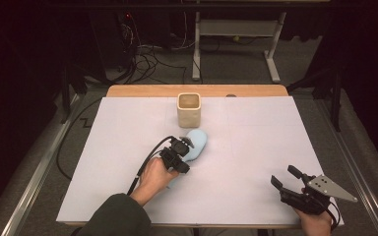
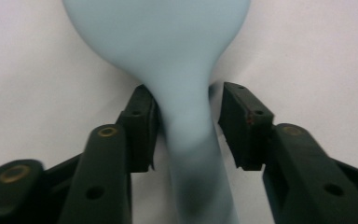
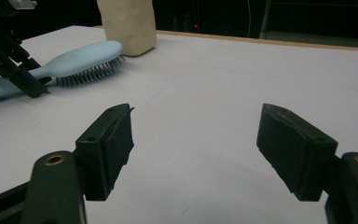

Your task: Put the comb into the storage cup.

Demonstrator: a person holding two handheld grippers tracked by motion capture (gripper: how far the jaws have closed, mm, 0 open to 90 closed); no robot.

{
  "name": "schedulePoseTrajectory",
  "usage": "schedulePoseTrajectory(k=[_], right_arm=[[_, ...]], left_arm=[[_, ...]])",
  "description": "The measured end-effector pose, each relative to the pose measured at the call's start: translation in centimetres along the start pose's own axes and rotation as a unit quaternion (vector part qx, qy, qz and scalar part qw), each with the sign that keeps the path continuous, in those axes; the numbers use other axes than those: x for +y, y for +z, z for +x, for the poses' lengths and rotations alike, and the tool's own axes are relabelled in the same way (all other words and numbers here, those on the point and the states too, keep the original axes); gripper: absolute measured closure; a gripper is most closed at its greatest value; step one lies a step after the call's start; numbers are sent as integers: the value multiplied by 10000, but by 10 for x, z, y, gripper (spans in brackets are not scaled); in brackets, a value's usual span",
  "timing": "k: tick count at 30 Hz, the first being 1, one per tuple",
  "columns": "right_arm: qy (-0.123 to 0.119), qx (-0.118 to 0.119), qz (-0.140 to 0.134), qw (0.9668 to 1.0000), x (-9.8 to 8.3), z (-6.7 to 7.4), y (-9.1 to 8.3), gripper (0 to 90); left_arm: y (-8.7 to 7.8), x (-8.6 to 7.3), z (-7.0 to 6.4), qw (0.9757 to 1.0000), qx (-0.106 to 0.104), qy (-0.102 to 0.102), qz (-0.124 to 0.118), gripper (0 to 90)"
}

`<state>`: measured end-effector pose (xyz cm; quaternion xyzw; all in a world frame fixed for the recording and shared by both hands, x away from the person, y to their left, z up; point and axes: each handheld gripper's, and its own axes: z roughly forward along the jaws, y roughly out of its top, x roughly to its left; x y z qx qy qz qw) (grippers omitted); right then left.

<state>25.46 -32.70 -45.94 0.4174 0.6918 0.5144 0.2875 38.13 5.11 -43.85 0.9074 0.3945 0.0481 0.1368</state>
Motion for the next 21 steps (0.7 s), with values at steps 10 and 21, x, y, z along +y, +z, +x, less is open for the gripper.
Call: schedulePoseTrajectory(k=[10, 21], right_arm=[[-20, 7, 16, 10000, 0, 0, 0, 275], [-33, -30, 22, 10000, 0, 1, 0, 276]], left_arm=[[0, 0, 3, 9999, -37, -1, -121, 683], [-1, -2, 4, 9994, 24, 96, -329, 692]])
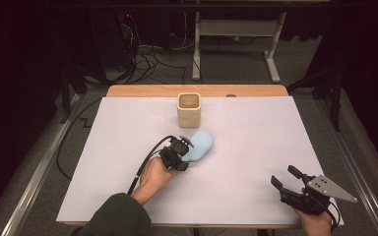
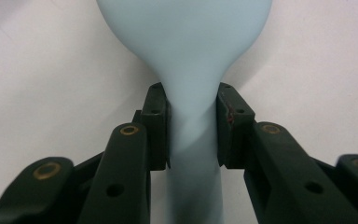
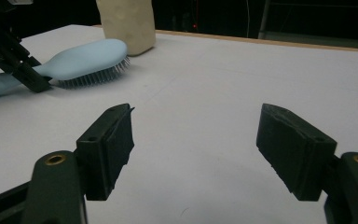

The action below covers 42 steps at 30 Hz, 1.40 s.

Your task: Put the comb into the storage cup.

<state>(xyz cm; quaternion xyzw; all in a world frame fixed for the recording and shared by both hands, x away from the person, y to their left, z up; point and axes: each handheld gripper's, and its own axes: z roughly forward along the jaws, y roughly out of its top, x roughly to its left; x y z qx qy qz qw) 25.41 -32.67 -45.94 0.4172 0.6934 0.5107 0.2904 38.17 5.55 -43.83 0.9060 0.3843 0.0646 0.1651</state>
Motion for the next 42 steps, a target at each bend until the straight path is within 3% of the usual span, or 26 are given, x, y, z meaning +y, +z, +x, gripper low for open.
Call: schedulePoseTrajectory(k=[2, 19, 42], right_arm=[[-14, 5, 0, 10000, 0, 0, 0, 275], [58, -31, -23, 10000, 0, -1, 0, 275], [12, -14, -13, 10000, 0, -1, 1, 275]], left_arm=[[-2, -1, 1, 9999, -29, 6, -103, 693], [-8, -3, 1, 9997, -55, 182, -173, 697], [-20, -8, -2, 9979, -110, 356, -520, 698]])
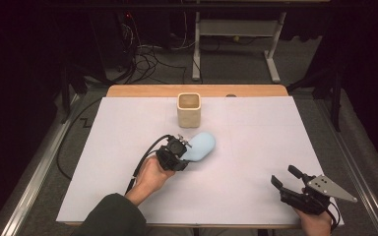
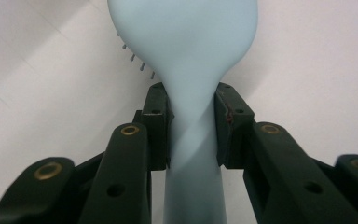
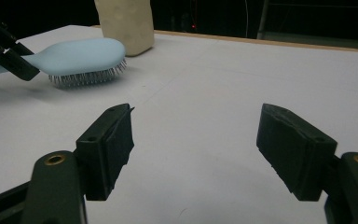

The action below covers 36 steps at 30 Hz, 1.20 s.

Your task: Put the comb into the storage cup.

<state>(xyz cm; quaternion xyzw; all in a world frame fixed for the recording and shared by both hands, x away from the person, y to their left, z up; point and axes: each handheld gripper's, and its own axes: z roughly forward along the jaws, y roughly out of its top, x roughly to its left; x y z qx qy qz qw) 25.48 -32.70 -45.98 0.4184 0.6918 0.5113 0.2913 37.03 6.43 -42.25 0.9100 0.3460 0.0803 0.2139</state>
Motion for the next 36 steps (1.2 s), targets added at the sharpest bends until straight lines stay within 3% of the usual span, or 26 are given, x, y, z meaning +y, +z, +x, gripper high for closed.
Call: schedulePoseTrajectory(k=[13, 21, 36], right_arm=[[-28, -1, 52, 10000, 0, 0, 3, 254], [127, 29, -92, 9999, 5, 2, 4, 220], [-2, 227, -75, 9997, 14, 17, 16, 181]], left_arm=[[-11, -6, 1, 9996, -119, -32, -249, 697], [-22, -11, -2, 9989, -143, -4, -447, 697], [-30, -19, -6, 9978, -211, 44, -623, 697]])
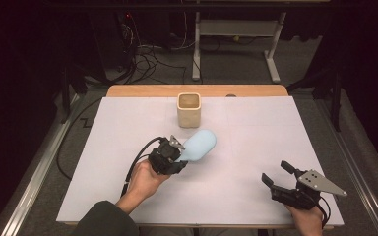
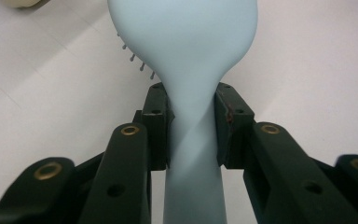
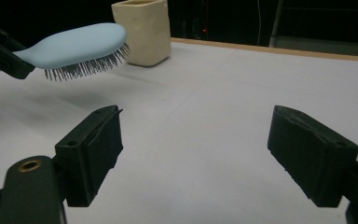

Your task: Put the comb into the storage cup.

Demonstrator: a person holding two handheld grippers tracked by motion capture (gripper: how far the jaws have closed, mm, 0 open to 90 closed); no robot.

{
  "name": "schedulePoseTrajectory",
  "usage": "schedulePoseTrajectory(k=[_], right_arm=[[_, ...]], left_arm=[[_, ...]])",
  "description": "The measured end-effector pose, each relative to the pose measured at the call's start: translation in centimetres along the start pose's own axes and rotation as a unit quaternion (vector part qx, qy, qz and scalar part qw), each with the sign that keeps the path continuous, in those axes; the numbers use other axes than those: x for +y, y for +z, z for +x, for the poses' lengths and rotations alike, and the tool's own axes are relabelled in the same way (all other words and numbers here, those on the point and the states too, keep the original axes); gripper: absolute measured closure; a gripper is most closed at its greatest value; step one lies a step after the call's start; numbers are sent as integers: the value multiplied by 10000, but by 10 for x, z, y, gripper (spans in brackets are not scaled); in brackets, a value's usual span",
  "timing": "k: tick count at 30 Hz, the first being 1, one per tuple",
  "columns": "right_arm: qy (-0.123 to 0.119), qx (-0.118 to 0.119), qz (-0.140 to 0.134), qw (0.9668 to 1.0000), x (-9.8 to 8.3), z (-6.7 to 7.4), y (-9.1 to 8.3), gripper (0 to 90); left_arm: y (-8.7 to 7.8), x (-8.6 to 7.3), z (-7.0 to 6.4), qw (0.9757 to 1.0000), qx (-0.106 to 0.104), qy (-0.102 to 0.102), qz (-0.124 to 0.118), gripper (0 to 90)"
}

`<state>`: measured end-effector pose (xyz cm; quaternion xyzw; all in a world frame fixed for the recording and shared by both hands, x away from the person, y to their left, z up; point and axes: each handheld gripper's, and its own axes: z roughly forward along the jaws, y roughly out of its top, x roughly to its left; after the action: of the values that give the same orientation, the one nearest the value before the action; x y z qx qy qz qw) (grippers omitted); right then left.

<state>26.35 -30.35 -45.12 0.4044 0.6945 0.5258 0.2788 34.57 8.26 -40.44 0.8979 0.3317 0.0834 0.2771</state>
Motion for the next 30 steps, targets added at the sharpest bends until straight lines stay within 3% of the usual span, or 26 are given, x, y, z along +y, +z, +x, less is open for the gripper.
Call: schedulePoseTrajectory(k=[14, 19, 30], right_arm=[[4, 347, 94, 9994, 3, 16, 14, 161], [-112, 465, 173, 9987, 5, 25, 21, 159], [-89, 773, 363, 9963, 8, 40, 41, 155]], left_arm=[[-9, -13, -7, 9998, -59, 53, -206, 697], [-9, -18, -8, 9997, -77, 79, -227, 697], [-12, -22, -10, 9994, -117, 83, -322, 697]])
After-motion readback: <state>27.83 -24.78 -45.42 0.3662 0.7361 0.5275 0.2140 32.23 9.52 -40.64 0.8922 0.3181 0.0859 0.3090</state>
